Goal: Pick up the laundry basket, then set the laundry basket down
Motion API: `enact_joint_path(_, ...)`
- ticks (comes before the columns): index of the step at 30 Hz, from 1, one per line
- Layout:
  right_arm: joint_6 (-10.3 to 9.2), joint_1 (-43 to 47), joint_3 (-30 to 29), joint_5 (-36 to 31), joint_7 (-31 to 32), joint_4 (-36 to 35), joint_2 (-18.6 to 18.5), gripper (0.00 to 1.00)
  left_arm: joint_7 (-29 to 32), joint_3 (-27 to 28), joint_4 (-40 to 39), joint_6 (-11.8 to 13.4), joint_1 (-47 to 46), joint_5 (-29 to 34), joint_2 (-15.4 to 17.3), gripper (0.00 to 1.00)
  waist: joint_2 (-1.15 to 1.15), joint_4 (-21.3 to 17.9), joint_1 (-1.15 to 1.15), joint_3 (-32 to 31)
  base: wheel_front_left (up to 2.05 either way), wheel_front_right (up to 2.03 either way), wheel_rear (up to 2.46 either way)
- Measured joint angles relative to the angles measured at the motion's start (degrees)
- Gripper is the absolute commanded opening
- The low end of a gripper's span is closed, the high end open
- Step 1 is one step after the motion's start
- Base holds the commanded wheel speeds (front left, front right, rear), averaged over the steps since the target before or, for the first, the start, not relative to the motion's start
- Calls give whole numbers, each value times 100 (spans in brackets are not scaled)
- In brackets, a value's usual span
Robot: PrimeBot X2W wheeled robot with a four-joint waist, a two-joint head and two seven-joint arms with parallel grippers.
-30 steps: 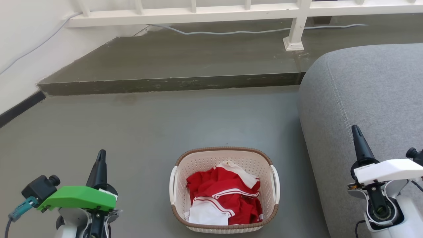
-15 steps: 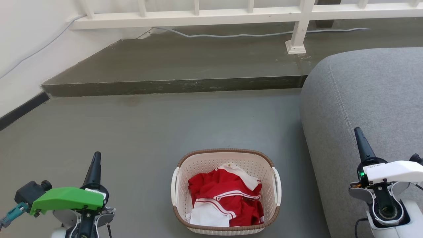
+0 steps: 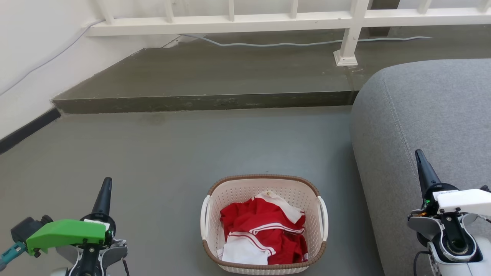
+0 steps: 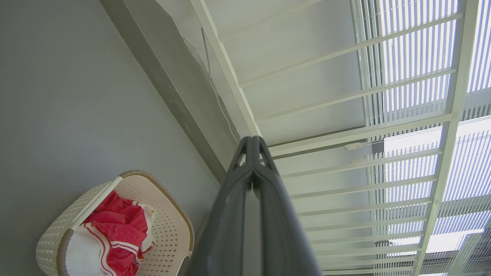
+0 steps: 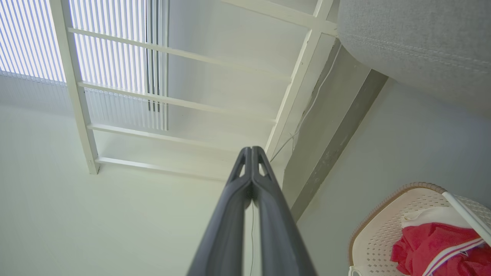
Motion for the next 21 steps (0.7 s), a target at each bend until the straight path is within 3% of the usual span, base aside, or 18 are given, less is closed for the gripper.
enact_joint_path(21,52,-5,-371,1366,377,63,168,0,377,327,88,-76,-1,-1436,2,0,0,70,0,-82,0,0,0)
